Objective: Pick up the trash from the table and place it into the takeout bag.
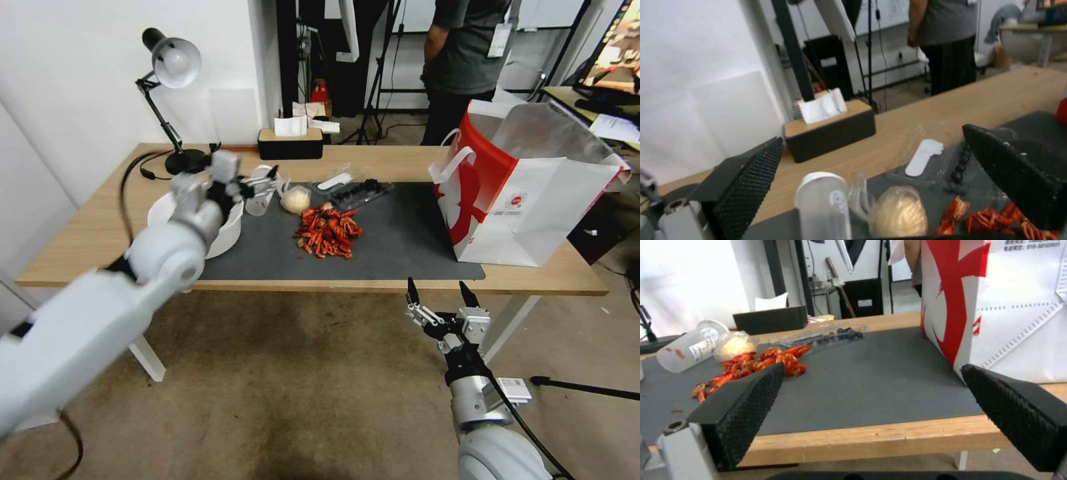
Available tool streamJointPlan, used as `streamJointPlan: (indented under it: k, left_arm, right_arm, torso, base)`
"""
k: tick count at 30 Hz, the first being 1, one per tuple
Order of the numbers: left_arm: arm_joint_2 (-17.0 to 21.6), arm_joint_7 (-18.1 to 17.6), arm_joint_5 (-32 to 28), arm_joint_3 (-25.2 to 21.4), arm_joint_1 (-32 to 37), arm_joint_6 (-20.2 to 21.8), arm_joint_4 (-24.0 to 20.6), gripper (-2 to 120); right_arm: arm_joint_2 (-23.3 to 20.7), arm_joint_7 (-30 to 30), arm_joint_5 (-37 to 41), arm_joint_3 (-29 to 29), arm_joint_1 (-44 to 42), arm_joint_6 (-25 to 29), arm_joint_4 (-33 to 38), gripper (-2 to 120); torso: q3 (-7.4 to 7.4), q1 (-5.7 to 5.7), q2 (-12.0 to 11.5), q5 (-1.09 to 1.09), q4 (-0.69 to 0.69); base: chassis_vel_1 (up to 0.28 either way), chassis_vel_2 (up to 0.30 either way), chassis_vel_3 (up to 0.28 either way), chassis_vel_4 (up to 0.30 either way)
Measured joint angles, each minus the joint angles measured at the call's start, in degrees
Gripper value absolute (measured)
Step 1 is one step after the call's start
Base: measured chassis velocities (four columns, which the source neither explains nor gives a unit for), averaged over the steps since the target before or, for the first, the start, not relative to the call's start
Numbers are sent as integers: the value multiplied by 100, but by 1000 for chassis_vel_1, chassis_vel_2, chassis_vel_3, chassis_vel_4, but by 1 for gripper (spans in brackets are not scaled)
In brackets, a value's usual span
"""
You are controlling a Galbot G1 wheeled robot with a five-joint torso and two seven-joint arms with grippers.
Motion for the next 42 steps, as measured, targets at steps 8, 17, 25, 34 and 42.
streamJointPlan:
  k: [8,17,25,34,42]
  left_arm:
    - [-918,234,-306,1064,-1286,810,1205,100]
    - [-1778,467,-267,1845,-1966,1401,2596,100]
    - [-2198,446,-191,2028,-2025,1589,3712,100]
    - [-2343,357,-563,2027,-1978,1804,4129,100]
    - [-2425,306,-798,1917,-1969,1856,4395,100]
  right_arm:
    - [68,0,-59,97,-147,41,41,100]
    - [115,-11,-120,163,-282,99,87,100]
    - [116,-27,-148,172,-331,150,90,100]
    - [77,-30,-125,186,-312,171,72,100]
    - [98,-30,-115,162,-275,172,25,100]
  torso:
    - [0,0,0,2,-1]
    - [0,-1,0,1,0]
    - [0,0,0,0,1]
    - [0,-1,0,0,1]
    - [0,-1,0,0,0]
  base:
    - [0,0,0,0]
    - [0,0,0,0]
    - [0,0,0,0]
    - [0,0,0,0]
    - [0,0,0,0]
